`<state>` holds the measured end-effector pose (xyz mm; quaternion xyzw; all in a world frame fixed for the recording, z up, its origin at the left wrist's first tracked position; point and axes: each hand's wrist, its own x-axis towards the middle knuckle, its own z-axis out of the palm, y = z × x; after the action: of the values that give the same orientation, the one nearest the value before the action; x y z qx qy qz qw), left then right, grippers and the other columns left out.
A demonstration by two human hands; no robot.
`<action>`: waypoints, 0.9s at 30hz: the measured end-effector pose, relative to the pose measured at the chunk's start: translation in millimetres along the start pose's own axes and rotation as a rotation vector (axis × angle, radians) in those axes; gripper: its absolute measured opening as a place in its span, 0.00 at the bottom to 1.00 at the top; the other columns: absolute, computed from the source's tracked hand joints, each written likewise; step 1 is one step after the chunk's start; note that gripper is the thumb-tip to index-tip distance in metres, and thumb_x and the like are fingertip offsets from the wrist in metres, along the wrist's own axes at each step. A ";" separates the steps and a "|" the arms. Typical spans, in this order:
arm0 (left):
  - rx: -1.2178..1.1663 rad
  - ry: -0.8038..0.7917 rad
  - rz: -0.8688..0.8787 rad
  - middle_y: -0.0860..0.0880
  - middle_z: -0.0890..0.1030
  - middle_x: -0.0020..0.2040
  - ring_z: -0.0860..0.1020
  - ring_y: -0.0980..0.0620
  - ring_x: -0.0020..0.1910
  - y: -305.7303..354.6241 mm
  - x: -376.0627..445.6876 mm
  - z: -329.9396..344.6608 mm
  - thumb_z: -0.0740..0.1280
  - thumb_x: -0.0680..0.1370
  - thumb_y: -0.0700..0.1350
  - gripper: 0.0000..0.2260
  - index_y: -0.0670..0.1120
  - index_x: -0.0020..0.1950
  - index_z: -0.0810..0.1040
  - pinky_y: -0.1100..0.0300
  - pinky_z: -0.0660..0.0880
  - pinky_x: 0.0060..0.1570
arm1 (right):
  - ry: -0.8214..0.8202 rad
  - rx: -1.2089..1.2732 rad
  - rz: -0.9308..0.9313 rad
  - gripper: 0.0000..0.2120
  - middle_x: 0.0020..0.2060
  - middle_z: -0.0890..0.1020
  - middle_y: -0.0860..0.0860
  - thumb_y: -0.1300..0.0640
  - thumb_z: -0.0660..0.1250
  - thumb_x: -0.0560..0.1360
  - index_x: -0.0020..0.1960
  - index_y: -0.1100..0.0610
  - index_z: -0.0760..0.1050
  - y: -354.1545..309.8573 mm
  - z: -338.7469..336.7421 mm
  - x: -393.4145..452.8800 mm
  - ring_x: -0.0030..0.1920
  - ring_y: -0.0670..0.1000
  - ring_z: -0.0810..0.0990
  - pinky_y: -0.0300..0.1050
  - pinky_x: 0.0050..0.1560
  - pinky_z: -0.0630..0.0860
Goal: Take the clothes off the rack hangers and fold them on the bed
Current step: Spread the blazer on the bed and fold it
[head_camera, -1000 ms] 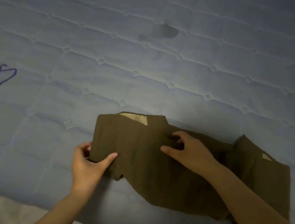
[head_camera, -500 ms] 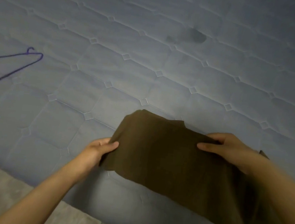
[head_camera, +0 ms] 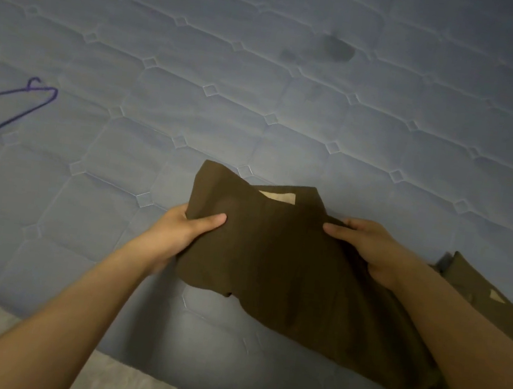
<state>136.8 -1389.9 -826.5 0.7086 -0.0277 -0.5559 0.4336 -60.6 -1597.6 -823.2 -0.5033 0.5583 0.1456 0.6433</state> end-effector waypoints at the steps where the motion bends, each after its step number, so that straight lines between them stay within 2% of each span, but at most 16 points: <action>1: 0.001 0.013 -0.003 0.48 0.83 0.51 0.82 0.49 0.49 -0.9 0.8 1.0 0.71 0.72 0.50 0.11 0.50 0.53 0.78 0.57 0.78 0.49 | -0.010 0.027 0.007 0.16 0.49 0.84 0.56 0.52 0.73 0.67 0.53 0.57 0.79 2.8 -2.5 -2.9 0.51 0.57 0.82 0.55 0.61 0.74; 3: 0.013 0.036 -0.011 0.48 0.83 0.50 0.82 0.49 0.49 -1.9 1.4 2.1 0.70 0.73 0.51 0.09 0.50 0.51 0.78 0.57 0.77 0.48 | -0.014 0.088 0.020 0.15 0.50 0.83 0.56 0.54 0.72 0.68 0.53 0.57 0.79 9.2 -7.9 -9.5 0.51 0.56 0.82 0.53 0.56 0.76; 6: 0.035 0.045 -0.023 0.49 0.83 0.47 0.82 0.50 0.46 1.3 2.0 9.7 0.69 0.74 0.52 0.08 0.50 0.49 0.78 0.61 0.77 0.41 | 0.058 0.132 0.017 0.10 0.49 0.83 0.57 0.57 0.72 0.69 0.49 0.57 0.78 23.1 -18.8 -21.8 0.48 0.55 0.82 0.47 0.44 0.77; 10: 0.152 0.061 0.038 0.54 0.81 0.39 0.80 0.58 0.37 1.5 2.9 21.0 0.67 0.76 0.52 0.04 0.54 0.42 0.77 0.69 0.73 0.30 | 0.219 0.097 0.017 0.15 0.49 0.81 0.57 0.56 0.77 0.62 0.46 0.56 0.77 45.8 -30.8 -33.1 0.47 0.57 0.80 0.52 0.49 0.79; 11: 0.182 0.074 0.059 0.55 0.81 0.38 0.80 0.59 0.35 1.5 3.4 24.2 0.68 0.75 0.51 0.04 0.53 0.42 0.77 0.70 0.73 0.29 | 0.234 0.074 0.021 0.19 0.49 0.80 0.55 0.55 0.78 0.61 0.49 0.55 0.76 49.4 -34.6 -36.4 0.47 0.56 0.79 0.52 0.49 0.78; 13: 0.211 0.095 0.084 0.54 0.82 0.37 0.80 0.59 0.34 1.1 4.6 29.4 0.70 0.74 0.49 0.03 0.51 0.42 0.79 0.70 0.74 0.29 | 0.241 0.014 0.034 0.26 0.51 0.76 0.51 0.52 0.77 0.64 0.59 0.54 0.72 52.0 -38.2 -44.6 0.45 0.50 0.77 0.44 0.43 0.76; 15: 0.212 0.114 0.088 0.54 0.83 0.33 0.81 0.58 0.31 1.3 5.4 32.8 0.71 0.73 0.48 0.04 0.49 0.42 0.81 0.69 0.75 0.28 | 0.244 -0.083 0.047 0.33 0.58 0.75 0.53 0.48 0.75 0.66 0.67 0.55 0.69 54.7 -41.5 -46.7 0.50 0.51 0.76 0.43 0.49 0.73; 16: 0.207 0.125 0.082 0.54 0.83 0.32 0.81 0.58 0.30 1.1 6.4 34.8 0.72 0.72 0.49 0.05 0.48 0.41 0.81 0.68 0.76 0.28 | 0.239 -0.128 0.055 0.32 0.58 0.75 0.54 0.46 0.74 0.65 0.65 0.57 0.71 55.5 -43.0 -47.9 0.53 0.53 0.76 0.45 0.52 0.73; 17: 0.205 0.142 0.070 0.53 0.83 0.31 0.81 0.56 0.30 1.2 7.2 36.4 0.72 0.72 0.50 0.07 0.47 0.40 0.81 0.67 0.77 0.29 | 0.229 -0.161 0.044 0.27 0.52 0.78 0.55 0.43 0.74 0.64 0.57 0.57 0.76 55.8 -44.5 -47.9 0.50 0.54 0.78 0.46 0.50 0.73; 18: 0.205 0.164 0.053 0.51 0.83 0.32 0.82 0.54 0.32 1.0 8.4 37.3 0.72 0.72 0.51 0.09 0.45 0.40 0.81 0.64 0.78 0.31 | 0.221 -0.193 0.036 0.20 0.43 0.78 0.55 0.42 0.74 0.63 0.45 0.57 0.77 53.8 -44.3 -48.6 0.42 0.53 0.78 0.46 0.43 0.73; 19: 0.214 0.188 0.032 0.48 0.84 0.35 0.82 0.50 0.35 1.1 9.9 38.4 0.72 0.71 0.53 0.12 0.44 0.40 0.81 0.61 0.78 0.36 | 0.215 -0.225 0.023 0.19 0.34 0.75 0.54 0.41 0.73 0.64 0.35 0.57 0.73 53.1 -45.4 -47.5 0.34 0.51 0.75 0.44 0.37 0.70; 20: 0.223 0.206 0.011 0.46 0.83 0.37 0.82 0.48 0.38 1.0 12.0 39.9 0.72 0.71 0.54 0.14 0.42 0.41 0.82 0.58 0.78 0.40 | 0.217 -0.256 0.026 0.21 0.29 0.72 0.53 0.42 0.72 0.66 0.30 0.56 0.69 50.8 -45.6 -47.0 0.29 0.50 0.71 0.42 0.32 0.67; 22: 0.238 0.232 -0.028 0.44 0.83 0.39 0.81 0.45 0.41 0.9 15.7 41.9 0.72 0.71 0.56 0.17 0.41 0.42 0.81 0.55 0.77 0.45 | 0.239 -0.297 0.017 0.23 0.25 0.68 0.52 0.41 0.71 0.68 0.28 0.56 0.65 47.9 -46.2 -42.2 0.26 0.49 0.67 0.41 0.30 0.64; 25: 0.306 0.230 -0.050 0.45 0.82 0.39 0.80 0.47 0.40 0.0 19.8 43.3 0.72 0.71 0.56 0.16 0.42 0.40 0.81 0.57 0.76 0.43 | 0.252 -0.359 0.002 0.24 0.25 0.67 0.53 0.40 0.69 0.69 0.28 0.56 0.66 46.8 -46.0 -35.9 0.26 0.49 0.67 0.42 0.32 0.65; 27: 0.354 0.224 -0.029 0.46 0.83 0.39 0.81 0.47 0.41 -2.7 23.0 41.9 0.72 0.71 0.56 0.15 0.43 0.41 0.81 0.56 0.76 0.45 | 0.259 -0.364 -0.011 0.24 0.27 0.68 0.54 0.39 0.67 0.70 0.30 0.57 0.67 48.4 -45.3 -32.7 0.27 0.51 0.69 0.43 0.34 0.66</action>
<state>110.4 -1424.7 -846.0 0.8316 -0.0666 -0.4662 0.2945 -133.7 -1600.2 -812.6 -0.6285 0.5981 0.1746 0.4655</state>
